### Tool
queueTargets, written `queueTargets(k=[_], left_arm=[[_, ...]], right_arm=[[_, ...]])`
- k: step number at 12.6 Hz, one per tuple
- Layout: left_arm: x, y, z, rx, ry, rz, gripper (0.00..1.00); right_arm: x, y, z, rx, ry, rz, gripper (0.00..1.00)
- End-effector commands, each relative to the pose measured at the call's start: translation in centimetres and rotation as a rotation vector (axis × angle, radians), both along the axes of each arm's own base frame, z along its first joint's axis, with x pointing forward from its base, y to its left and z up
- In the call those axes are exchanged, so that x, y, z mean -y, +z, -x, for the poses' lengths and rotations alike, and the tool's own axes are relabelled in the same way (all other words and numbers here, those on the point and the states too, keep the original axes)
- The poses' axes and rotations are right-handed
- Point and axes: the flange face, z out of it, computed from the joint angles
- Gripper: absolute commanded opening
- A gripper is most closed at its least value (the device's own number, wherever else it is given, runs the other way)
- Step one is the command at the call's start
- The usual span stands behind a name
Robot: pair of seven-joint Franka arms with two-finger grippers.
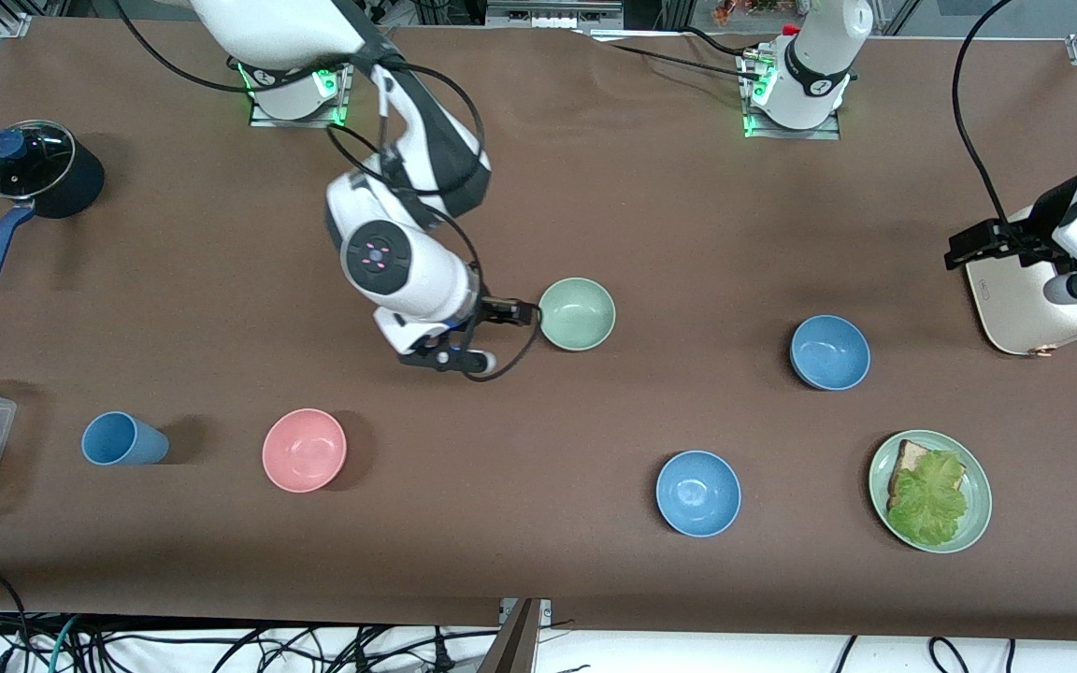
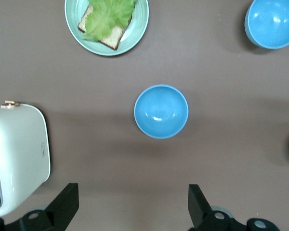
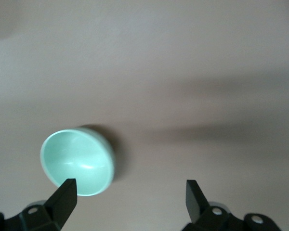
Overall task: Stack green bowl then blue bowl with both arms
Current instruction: 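Set down the green bowl while the left gripper reaches the blue bowl, then grasp the blue bowl rim with the left gripper while the right gripper withdraws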
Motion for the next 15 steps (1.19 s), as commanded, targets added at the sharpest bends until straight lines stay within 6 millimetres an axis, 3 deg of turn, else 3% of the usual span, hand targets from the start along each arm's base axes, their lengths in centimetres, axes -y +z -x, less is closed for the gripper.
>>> queueTargets(k=[1, 4, 6, 8, 9, 10, 12, 15], left_arm=[[-1.1, -0.7, -0.1, 0.015, -0.002, -0.012, 1.0], [-0.8, -5.8, -0.7, -0.074, -0.019, -0.001, 1.0], [-0.6, -10.7, -1.6, -0.089, -0.024, 0.003, 1.0], [-0.7, -17.7, -1.3, -0.006, -0.024, -0.003, 1.0], [-0.6, -19.9, -0.8, 0.012, -0.024, -0.003, 1.0], [-0.6, -21.3, -0.4, 0.004, -0.022, -0.002, 1.0], [-0.6, -24.1, -1.0, 0.011, -0.025, 0.001, 1.0], [-0.8, -28.0, -0.5, -0.029, -0.064, 0.012, 1.0]], right_arm=[[6.4, 2.7, -1.6, 0.008, 0.124, 0.07, 1.0], [16.0, 3.9, -4.5, -0.004, 0.219, 0.115, 1.0], [20.3, 4.5, -5.8, 0.01, 0.191, 0.142, 1.0], [22.8, 5.6, -6.3, 0.024, 0.166, 0.137, 1.0], [24.8, 7.4, -6.4, 0.045, 0.142, 0.121, 1.0], [26.7, 7.8, -6.6, 0.044, 0.119, 0.118, 1.0], [31.5, 10.7, -6.4, 0.075, 0.112, 0.092, 1.0], [36.0, 13.9, -5.0, 0.07, 0.093, 0.092, 1.0]])
